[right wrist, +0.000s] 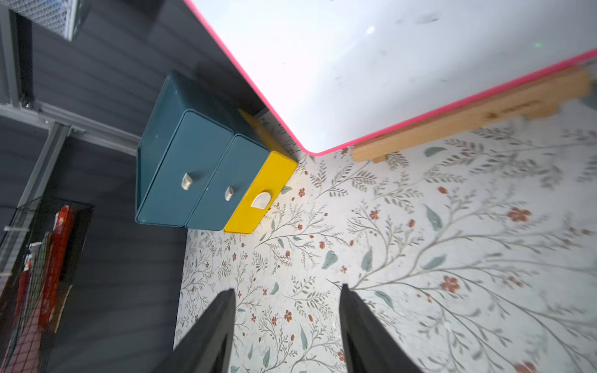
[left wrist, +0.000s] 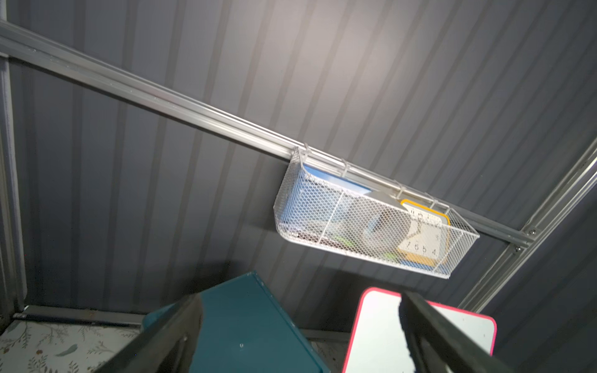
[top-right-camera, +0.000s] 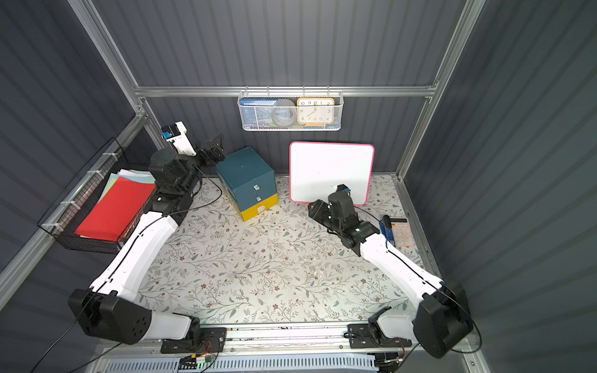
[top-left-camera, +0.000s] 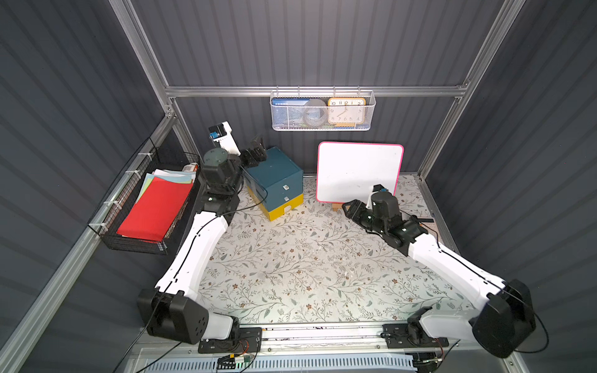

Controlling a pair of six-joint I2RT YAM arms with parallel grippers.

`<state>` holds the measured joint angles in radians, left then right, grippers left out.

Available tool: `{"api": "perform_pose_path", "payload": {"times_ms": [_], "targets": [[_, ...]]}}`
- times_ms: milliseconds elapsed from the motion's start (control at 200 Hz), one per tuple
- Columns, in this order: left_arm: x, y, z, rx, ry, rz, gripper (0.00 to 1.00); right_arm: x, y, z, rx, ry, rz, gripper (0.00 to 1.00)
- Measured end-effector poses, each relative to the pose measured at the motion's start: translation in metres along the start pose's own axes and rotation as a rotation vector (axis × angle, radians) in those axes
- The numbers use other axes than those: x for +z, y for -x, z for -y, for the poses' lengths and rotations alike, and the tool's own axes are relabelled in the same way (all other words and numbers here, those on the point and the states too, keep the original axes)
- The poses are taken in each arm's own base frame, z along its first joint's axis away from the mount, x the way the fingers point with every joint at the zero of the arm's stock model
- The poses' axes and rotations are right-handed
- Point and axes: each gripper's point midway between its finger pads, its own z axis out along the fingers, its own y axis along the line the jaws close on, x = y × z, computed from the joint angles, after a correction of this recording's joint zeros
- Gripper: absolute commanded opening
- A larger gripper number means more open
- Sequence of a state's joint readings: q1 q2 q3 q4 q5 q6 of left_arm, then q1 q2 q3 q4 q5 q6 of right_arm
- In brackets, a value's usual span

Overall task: Please place the pencils in the drawer according to their color
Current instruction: Reset both arms

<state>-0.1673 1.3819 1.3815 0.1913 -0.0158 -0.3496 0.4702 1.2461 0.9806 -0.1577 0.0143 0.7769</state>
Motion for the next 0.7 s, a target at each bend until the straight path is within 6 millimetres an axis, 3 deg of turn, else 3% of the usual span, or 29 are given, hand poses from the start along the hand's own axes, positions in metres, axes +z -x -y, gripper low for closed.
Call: {"api": "perform_pose_path", "payload": {"times_ms": [125,210,355,505,600,700], "targets": [[-0.021,-0.030,-0.015,0.016,0.053,-0.002,1.00,-0.030,0.022,0.020,-0.065,-0.080,0.092,0.99],[-0.042,-0.043,-0.028,0.030,0.087,0.041,1.00,-0.048,0.041,0.034,-0.112,-0.143,0.166,0.99],[-0.076,-0.039,-0.042,0.088,0.131,0.181,1.00,-0.067,0.065,0.067,-0.147,-0.281,0.289,0.99],[-0.085,-0.039,-0.058,0.139,0.207,0.253,1.00,-0.069,0.070,0.119,-0.178,-0.409,0.388,0.99],[-0.085,-0.061,-0.074,0.174,0.259,0.256,1.00,-0.062,0.067,0.151,-0.211,-0.489,0.400,0.99],[-0.087,-0.106,-0.098,0.219,0.317,0.218,1.00,-0.051,0.074,0.170,-0.232,-0.541,0.399,0.99]]}}
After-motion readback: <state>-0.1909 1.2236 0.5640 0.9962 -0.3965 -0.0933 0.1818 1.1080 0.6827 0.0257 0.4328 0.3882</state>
